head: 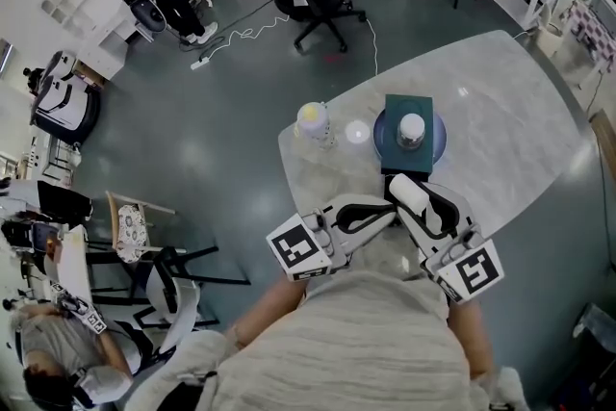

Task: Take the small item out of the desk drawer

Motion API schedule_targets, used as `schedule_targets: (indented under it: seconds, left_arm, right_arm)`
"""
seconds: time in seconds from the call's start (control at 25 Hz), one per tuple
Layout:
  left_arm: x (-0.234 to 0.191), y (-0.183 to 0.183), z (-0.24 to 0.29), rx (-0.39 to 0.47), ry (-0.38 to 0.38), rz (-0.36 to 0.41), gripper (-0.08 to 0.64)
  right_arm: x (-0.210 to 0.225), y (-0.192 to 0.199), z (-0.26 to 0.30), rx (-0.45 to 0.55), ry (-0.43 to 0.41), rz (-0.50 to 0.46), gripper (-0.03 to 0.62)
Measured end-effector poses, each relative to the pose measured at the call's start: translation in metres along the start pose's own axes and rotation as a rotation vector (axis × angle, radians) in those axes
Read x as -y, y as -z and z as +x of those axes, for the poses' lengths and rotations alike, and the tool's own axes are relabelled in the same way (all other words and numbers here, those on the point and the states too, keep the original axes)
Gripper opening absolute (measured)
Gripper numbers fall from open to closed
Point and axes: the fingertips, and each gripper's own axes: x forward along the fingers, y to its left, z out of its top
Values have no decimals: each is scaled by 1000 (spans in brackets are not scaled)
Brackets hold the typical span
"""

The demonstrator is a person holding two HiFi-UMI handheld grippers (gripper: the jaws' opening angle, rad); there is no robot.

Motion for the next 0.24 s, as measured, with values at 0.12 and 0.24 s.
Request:
schedule_targets:
  seconds: [0.12, 0.24]
  left_arm:
    - [0, -2, 2, 0, -6, -8, 15]
    - [-3, -6, 5, 0, -11, -13, 15]
  right_arm:
    - [2, -3, 0, -2, -2, 2, 172]
    - [6, -6, 1, -5, -4, 2, 172]
